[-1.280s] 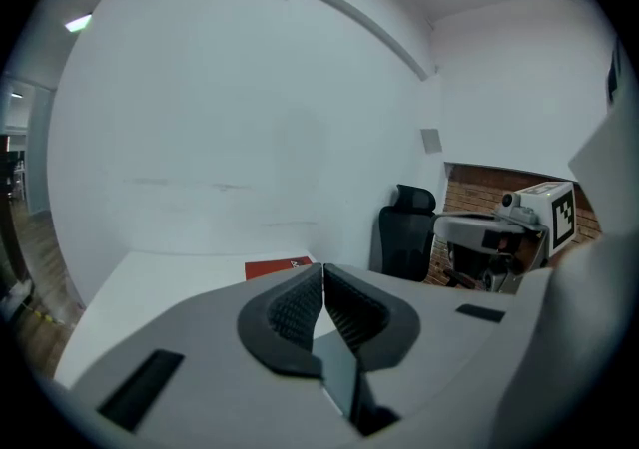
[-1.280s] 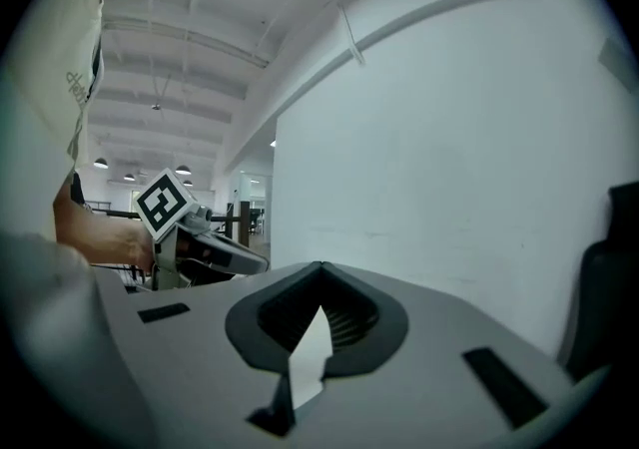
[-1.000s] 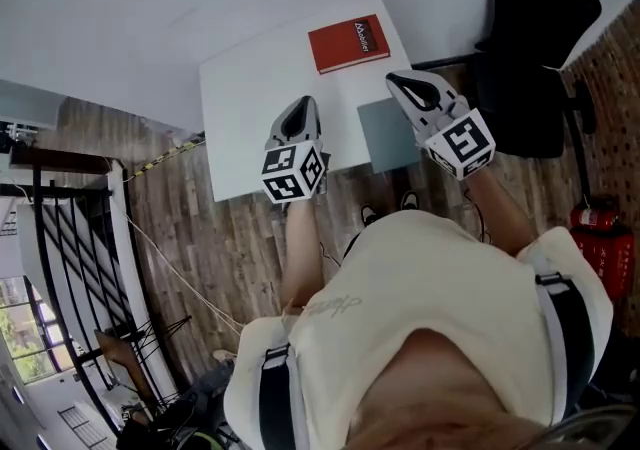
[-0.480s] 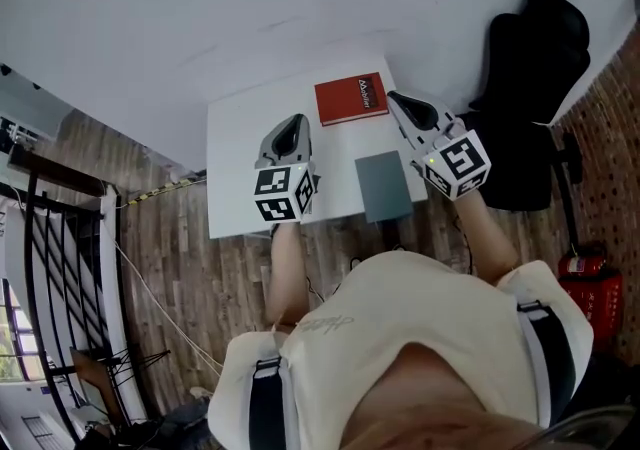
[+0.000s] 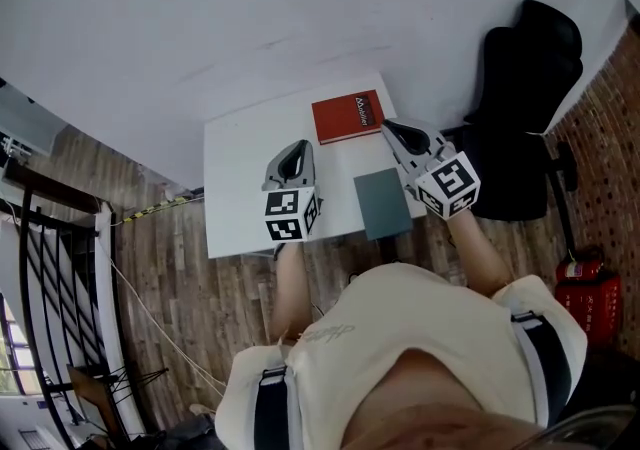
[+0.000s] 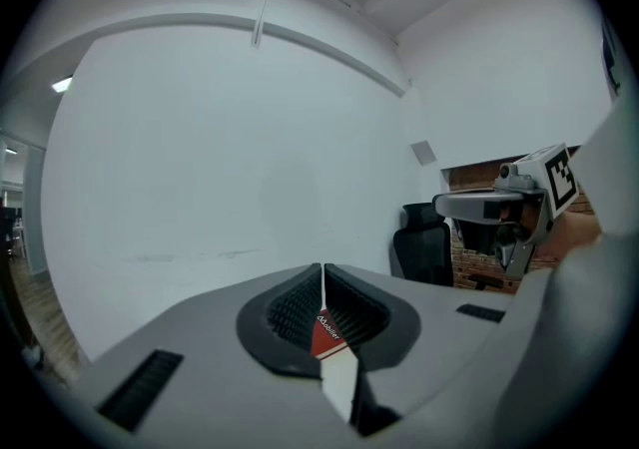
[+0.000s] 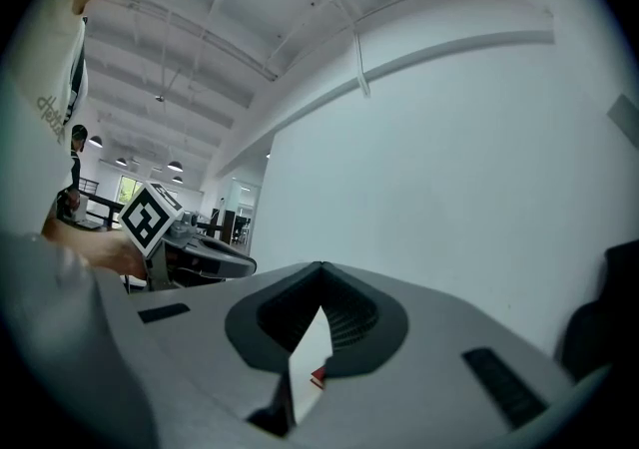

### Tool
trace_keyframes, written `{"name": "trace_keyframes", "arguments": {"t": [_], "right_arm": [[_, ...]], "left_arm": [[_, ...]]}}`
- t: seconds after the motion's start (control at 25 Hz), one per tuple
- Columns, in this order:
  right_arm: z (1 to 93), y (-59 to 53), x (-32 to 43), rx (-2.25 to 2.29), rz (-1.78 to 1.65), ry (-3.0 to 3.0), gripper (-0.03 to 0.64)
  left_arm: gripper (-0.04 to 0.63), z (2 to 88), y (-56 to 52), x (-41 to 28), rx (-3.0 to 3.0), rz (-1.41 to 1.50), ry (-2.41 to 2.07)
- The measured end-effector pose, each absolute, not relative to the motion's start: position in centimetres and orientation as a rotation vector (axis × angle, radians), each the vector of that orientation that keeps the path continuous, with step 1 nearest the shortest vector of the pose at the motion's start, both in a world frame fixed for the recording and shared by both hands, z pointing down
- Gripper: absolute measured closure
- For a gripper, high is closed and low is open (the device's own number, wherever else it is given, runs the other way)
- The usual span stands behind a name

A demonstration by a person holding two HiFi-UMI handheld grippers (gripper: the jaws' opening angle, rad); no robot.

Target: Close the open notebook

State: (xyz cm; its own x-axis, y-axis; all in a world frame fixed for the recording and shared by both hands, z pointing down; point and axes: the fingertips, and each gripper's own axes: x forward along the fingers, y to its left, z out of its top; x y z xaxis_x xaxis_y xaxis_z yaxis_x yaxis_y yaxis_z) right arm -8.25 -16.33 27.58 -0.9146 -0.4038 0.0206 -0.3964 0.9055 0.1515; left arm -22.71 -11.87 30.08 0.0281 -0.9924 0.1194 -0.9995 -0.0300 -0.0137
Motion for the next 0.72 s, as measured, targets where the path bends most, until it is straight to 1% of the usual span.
{"name": "trace_keyframes", "arguments": {"t": [0.32,0.52,0.72], "right_arm": [[29.6,-17.5,-7.5,0.660,-0.124,-2.994,0.611],[30.0,-17.6,-7.0,0.638,-0.264,-2.934,0.611],[30.2,-17.1,-6.6,0.622,-0.229,-2.937,0.611]], "left_arm": [[0.571,30.6,-13.0,-23.2,2.206,0.117,-2.112],[0.571,30.9,-13.5,-22.6,2.229,0.119,-2.075],[0.571,30.7,-13.3,-22.1,2.244,0.116,-2.067]]}}
